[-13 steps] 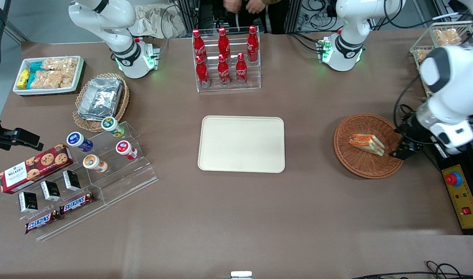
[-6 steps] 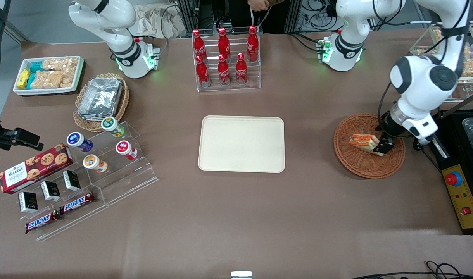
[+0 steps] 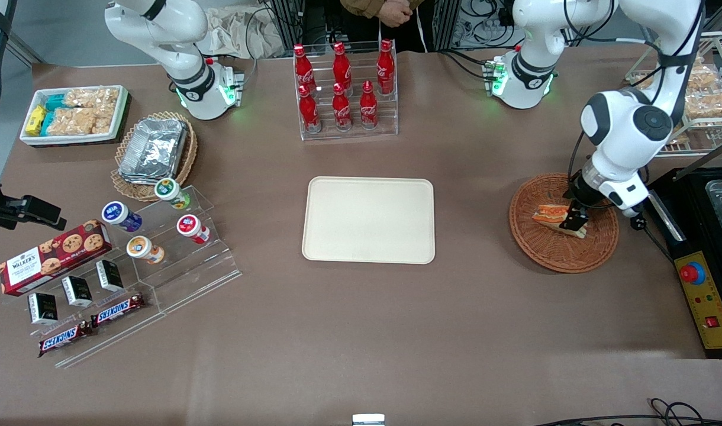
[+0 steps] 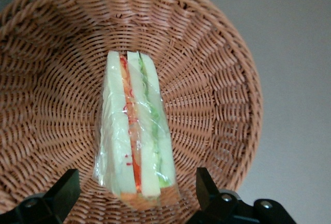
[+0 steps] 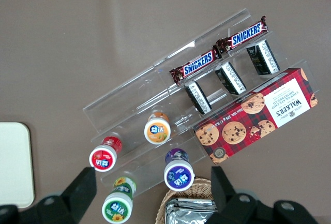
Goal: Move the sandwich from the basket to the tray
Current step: 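Lower the open left gripper and close it on the sandwich, then lift the sandwich and carry it over the cream tray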
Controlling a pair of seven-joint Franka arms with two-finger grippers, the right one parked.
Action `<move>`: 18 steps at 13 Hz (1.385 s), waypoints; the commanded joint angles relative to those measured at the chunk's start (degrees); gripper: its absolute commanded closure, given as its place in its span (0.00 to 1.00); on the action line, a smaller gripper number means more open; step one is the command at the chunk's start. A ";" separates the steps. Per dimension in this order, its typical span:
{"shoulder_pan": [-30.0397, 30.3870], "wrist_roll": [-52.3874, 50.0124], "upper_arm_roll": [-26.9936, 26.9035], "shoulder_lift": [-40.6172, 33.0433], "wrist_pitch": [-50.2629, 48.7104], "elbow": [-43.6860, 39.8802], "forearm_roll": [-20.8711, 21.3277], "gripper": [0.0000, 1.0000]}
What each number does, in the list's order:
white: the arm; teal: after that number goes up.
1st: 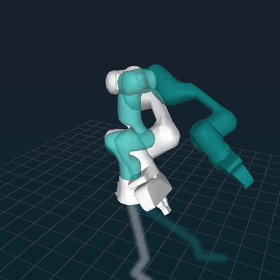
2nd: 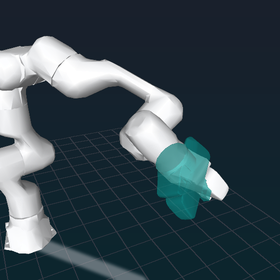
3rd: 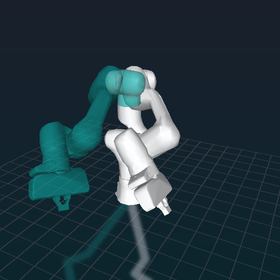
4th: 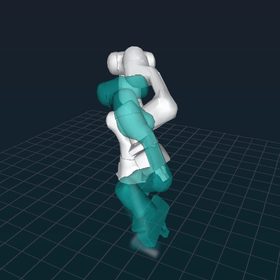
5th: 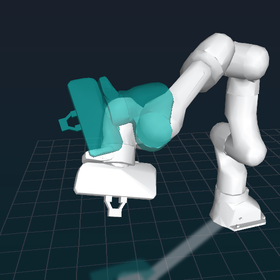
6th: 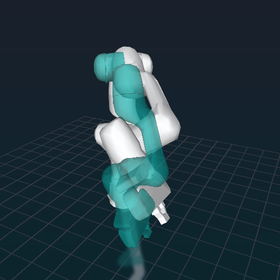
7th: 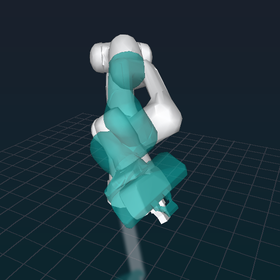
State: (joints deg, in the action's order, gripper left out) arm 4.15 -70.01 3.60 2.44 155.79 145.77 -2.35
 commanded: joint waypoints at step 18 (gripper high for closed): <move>0.16 19.82 8.26 -4.03 -57.20 -45.05 0.51 1.00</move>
State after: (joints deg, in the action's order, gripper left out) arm 3.98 -51.46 10.56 -7.38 111.45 117.03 -1.77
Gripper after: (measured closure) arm 0.793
